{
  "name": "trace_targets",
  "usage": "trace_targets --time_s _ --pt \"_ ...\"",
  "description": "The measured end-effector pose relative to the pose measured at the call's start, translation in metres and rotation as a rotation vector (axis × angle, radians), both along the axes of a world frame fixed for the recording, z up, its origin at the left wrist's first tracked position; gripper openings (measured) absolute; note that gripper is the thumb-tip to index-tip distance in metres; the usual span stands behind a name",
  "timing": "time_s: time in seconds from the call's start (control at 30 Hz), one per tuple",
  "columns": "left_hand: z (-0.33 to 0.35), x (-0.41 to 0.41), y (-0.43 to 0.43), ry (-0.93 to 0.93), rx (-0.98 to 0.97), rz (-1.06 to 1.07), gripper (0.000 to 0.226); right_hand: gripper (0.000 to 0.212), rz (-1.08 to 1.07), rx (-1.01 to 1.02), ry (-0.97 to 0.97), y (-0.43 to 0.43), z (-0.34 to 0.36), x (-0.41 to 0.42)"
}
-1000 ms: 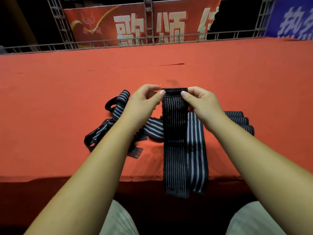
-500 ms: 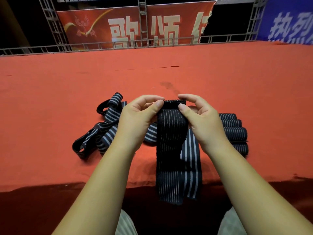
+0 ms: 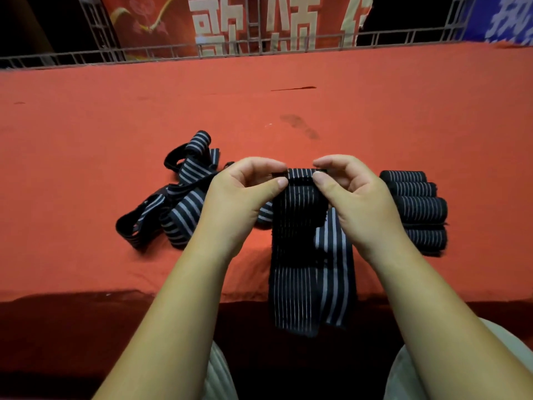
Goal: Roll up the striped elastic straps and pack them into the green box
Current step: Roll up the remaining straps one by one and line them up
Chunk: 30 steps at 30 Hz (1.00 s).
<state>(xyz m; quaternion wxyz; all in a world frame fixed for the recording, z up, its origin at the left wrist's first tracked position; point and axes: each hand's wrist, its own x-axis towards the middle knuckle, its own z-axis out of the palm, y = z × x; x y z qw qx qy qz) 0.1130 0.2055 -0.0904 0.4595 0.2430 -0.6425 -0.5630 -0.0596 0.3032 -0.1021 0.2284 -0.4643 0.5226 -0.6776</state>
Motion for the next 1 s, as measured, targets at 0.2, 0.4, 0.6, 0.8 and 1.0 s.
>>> trace_targets --time_s 0.2,0.4,0.6,0.8,1.0 --pt "-0.011 -0.008 -0.007 -0.004 0.103 -0.006 0.027 0.029 -0.011 0.073 0.130 -0.007 -0.009 -0.014" --pt "-0.032 -0.016 -0.011 -0.019 0.167 -0.014 0.024 0.021 0.003 0.124 0.202 -0.005 -0.027 -0.021" --pt "-0.033 -0.021 -0.010 -0.073 0.115 -0.042 0.022 0.021 -0.038 0.122 0.190 0.001 -0.036 -0.023" --pt "-0.027 -0.025 -0.007 -0.079 0.118 -0.087 0.022 0.022 -0.103 0.130 0.031 0.002 -0.047 -0.015" --pt "-0.041 -0.025 -0.017 -0.052 0.156 -0.038 0.022 0.012 -0.061 0.122 0.063 -0.015 -0.056 -0.018"
